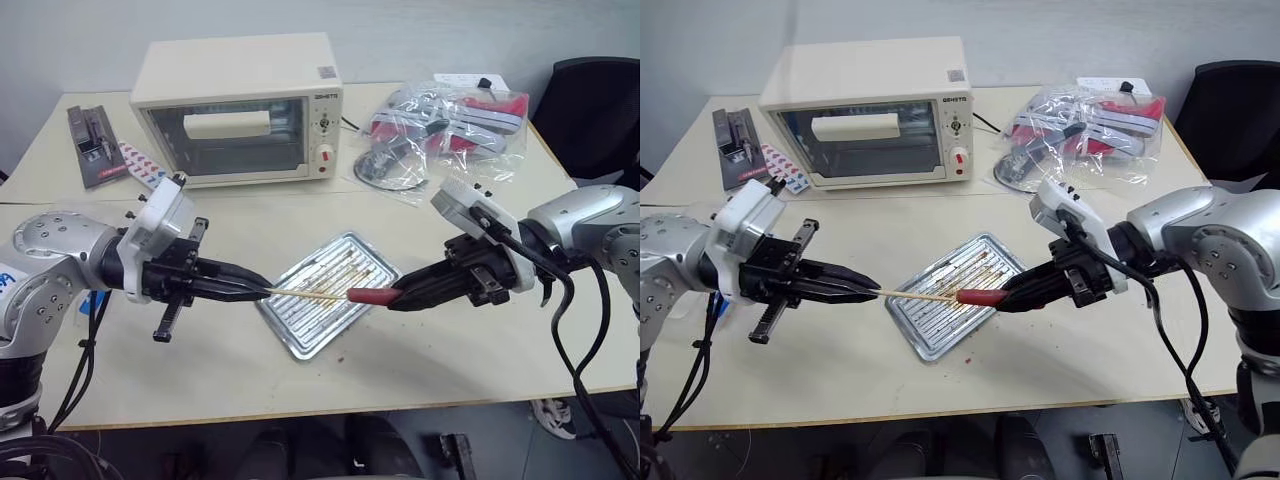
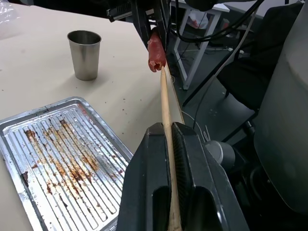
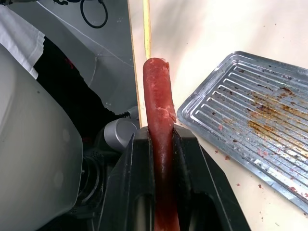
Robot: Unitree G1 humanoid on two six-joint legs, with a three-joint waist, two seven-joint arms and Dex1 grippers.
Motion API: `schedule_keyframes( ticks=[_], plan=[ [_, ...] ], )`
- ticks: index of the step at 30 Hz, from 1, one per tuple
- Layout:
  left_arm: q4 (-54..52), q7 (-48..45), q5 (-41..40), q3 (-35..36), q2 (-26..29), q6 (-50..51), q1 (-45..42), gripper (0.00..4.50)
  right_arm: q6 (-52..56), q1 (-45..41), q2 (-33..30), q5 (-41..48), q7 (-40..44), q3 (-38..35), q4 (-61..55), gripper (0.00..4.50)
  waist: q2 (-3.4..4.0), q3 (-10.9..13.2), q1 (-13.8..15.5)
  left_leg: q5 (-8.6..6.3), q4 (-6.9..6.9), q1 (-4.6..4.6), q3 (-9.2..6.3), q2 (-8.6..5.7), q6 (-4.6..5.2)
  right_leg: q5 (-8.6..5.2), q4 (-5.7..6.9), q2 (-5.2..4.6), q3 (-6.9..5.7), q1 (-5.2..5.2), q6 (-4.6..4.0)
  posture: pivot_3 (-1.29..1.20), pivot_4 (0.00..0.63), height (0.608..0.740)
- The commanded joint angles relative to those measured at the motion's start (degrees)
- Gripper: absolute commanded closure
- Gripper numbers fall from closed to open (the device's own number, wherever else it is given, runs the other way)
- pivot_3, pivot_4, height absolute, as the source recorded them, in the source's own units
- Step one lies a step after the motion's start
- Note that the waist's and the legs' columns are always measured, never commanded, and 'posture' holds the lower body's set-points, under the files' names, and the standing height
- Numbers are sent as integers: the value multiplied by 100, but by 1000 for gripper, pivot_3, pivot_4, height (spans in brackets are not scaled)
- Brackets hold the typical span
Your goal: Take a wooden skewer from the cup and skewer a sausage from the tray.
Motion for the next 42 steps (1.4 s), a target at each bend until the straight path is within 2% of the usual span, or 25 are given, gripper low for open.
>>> schedule_keyframes(
  ticks=[1,42],
  plan=[
    [-49,3,39,16,-3,-108,-103,4500,1,-135,20,149,-11,-265,-81,4271,0,0,0,0,0,0,0,0,0,0,0,0,0,0,0,0,150,740],
    [58,7,127,-7,-12,-169,-250,4500,-40,98,-34,139,-142,-408,-138,4271,0,0,0,0,1,0,0,0,0,0,3,0,0,0,0,0,150,740]
  ],
)
